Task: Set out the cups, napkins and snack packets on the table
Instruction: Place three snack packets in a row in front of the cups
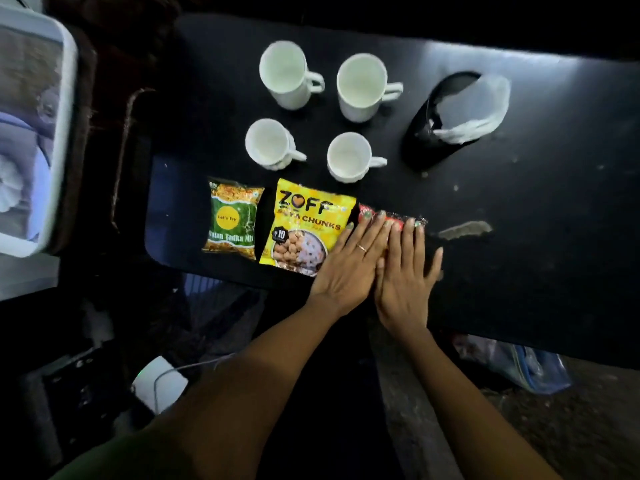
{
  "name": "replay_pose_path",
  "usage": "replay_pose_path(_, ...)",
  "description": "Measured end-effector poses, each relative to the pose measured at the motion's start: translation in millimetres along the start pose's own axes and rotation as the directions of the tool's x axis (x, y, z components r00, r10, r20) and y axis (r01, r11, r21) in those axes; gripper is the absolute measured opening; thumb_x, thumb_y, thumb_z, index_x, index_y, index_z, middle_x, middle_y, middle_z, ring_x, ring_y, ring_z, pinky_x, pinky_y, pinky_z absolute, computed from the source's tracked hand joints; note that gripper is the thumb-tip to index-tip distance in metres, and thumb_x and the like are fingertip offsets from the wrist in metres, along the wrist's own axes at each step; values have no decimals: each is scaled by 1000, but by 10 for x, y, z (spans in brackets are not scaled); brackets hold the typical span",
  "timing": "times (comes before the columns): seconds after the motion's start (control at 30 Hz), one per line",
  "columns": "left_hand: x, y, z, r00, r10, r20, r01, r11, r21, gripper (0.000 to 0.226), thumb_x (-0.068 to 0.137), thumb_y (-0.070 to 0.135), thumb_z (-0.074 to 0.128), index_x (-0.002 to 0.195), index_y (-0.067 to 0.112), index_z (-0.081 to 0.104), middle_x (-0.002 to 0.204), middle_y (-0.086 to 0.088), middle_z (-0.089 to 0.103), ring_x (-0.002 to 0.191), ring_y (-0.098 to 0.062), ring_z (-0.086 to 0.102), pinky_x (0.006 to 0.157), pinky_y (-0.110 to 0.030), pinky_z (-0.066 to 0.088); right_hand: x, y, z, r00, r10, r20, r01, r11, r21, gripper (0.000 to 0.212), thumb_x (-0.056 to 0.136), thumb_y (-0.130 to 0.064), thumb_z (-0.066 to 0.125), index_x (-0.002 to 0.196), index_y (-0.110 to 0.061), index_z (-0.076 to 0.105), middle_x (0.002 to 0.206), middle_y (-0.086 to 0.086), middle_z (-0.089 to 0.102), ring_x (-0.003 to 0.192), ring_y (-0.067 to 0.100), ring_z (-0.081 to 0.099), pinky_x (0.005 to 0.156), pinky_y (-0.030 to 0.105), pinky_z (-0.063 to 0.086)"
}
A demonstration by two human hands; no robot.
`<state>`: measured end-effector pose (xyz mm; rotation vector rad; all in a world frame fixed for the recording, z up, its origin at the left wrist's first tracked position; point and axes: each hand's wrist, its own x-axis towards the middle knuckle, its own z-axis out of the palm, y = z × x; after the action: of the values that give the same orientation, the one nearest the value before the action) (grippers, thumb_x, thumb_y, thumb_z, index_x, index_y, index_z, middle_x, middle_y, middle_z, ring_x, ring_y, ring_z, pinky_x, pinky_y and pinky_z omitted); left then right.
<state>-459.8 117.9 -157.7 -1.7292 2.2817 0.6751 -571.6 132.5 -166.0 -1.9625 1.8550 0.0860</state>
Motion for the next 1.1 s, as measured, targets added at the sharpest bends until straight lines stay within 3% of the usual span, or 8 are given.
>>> replay_pose_path(0.07, 9, -14, 76, 999, 25, -48, -25, 1000, -1, 58, 94, 22, 13, 146, 11, -11, 155, -4, -12, 147, -22, -4, 118, -36, -4, 19, 41, 52, 998, -28, -55, 27, 1000, -16, 55, 99, -33, 18, 149, -14, 6, 157, 6, 4, 146, 21, 9, 116, 50, -2)
replay_pose_path(0.2, 28, 14, 151, 988, 17, -155, -29, 997, -75, 56, 95, 22, 25, 147, 9, 7, 157, -9, 18, 146, -25, 13, 119, -39, 15, 45, 114, 153, 988, -60, -140, 57, 998, -25, 55, 99, -32, 20, 149, -14, 9, 156, 9, 13, 144, 20, 12, 115, 51, 3)
replay_pose_path(0.33, 32, 21, 203, 982, 24, -189, -47, 992, -115, 55, 95, 22, 29, 146, 7, 14, 155, -12, 25, 144, -27, 19, 118, -39, 21, 59, 139, 165, 981, -70, -181, 60, 997, -58, 54, 99, -32, 23, 148, -12, 17, 155, 12, 22, 143, 22, 15, 114, 52, 9)
replay_pose_path(0.5, 42, -18, 167, 987, 26, -160, -44, 993, -110, 56, 95, 24, 25, 148, 8, 17, 157, -10, 20, 145, -22, 9, 119, -39, 13, 51, 46, 63, 990, -14, -138, 12, 1000, -12, 54, 97, -31, 27, 148, -15, 22, 157, 10, 19, 145, 22, 15, 115, 52, 7)
replay_pose_path(0.63, -25, -171, 59, 976, 53, -209, -88, 983, -162, 62, 92, 26, 31, 150, 13, 12, 159, -4, 13, 146, -15, -1, 118, -36, -7, 21, -97, -117, 974, 93, -205, -69, 990, 122, 60, 83, -26, 52, 141, -13, 39, 154, 12, 29, 143, 26, 16, 113, 49, 11)
replay_pose_path(0.73, -143, -414, -5, 957, -52, -284, -6, 980, -201, 65, 91, 26, 38, 150, 13, 15, 158, -5, 16, 147, -17, 4, 119, -39, -6, -8, -289, -192, 969, 28, -244, 5, 991, 135, 61, 75, -19, 57, 134, -14, 45, 149, 12, 36, 139, 25, 18, 111, 45, 12)
replay_pose_path(0.93, -289, -845, 24, 930, -221, -295, 185, 972, -144, 56, 98, 28, 28, 149, 9, 16, 158, -10, 18, 145, -20, 6, 117, -34, -10, 26, -857, -24, 961, -268, -62, 272, 960, 61, 50, 95, -16, 37, 144, -8, 35, 156, 15, 23, 146, 29, 12, 118, 40, 1)
replay_pose_path(1.1, -259, -1054, 139, 952, -227, -203, 215, 973, -80, 59, 99, 34, 22, 149, 13, -1, 160, -7, 7, 147, -20, 1, 117, -33, -10, 164, -911, 163, 966, -241, 98, 237, 970, 49, 67, 94, -41, 22, 151, -8, 8, 160, 13, 2, 148, 26, -4, 120, 41, -6)
